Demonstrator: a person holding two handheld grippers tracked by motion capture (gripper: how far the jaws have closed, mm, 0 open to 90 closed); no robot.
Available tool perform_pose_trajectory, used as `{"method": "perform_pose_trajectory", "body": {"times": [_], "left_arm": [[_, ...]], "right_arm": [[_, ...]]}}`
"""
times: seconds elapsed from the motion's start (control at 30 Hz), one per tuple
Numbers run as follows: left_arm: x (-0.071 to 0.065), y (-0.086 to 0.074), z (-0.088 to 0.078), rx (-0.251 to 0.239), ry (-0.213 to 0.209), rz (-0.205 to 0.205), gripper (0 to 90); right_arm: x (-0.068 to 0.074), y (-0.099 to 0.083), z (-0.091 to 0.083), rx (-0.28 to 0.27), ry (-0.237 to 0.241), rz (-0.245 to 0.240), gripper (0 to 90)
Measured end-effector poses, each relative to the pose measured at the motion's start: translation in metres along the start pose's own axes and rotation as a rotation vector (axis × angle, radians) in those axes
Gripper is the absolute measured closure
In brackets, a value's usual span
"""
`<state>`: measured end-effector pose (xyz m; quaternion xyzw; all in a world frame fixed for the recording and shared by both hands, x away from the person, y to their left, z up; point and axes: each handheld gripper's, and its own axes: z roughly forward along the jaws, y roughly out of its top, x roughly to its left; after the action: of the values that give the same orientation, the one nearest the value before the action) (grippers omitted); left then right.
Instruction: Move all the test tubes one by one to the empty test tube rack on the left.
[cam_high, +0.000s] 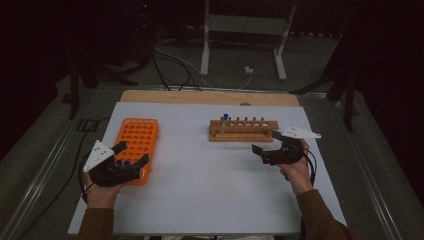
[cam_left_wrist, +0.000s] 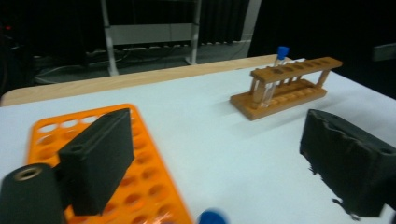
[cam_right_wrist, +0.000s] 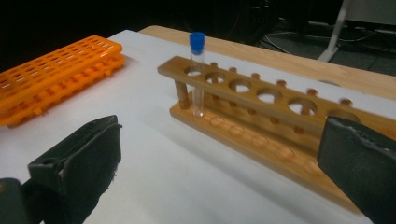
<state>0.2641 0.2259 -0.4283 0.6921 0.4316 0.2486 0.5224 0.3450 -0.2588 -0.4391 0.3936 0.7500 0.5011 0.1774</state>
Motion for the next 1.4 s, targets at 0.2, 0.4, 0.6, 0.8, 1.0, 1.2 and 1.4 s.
{"method": "perform_pose_trajectory", "body": {"times": [0.2, 0.4, 0.6, 0.8, 1.0, 1.2, 1.4], "left_arm": [[-0.015, 0.002, 0.02, 0.021, -0.012, -0.008, 0.6], [-0.026, -0.001, 0.03, 0.045, -0.011, 0.007, 0.6], [-0.028, -0.003, 0.033, 0.05, -0.024, 0.0, 0.6], [-0.028, -0.004, 0.03, 0.043, -0.03, -0.011, 0.6], [-0.029, -0.006, 0.029, 0.044, -0.033, -0.019, 0.6], [-0.031, -0.006, 0.028, 0.041, -0.04, -0.015, 0.6], [-0.032, -0.005, 0.029, 0.042, -0.044, -0.014, 0.6]], "right_arm": [[0.006, 0.016, 0.023, 0.005, -0.001, -0.019, 0.0], [0.011, 0.027, 0.052, 0.04, 0.008, -0.048, 0.0], [0.012, 0.037, 0.08, 0.061, 0.009, -0.033, 6.1], [0.017, 0.04, 0.108, 0.088, -0.009, -0.044, 31.8], [0.019, 0.039, 0.127, 0.06, -0.052, -0.06, 58.8], [0.02, 0.036, 0.138, 0.077, -0.052, -0.059, 71.8], [0.027, 0.035, 0.14, 0.074, -0.05, -0.09, 76.2]]}}
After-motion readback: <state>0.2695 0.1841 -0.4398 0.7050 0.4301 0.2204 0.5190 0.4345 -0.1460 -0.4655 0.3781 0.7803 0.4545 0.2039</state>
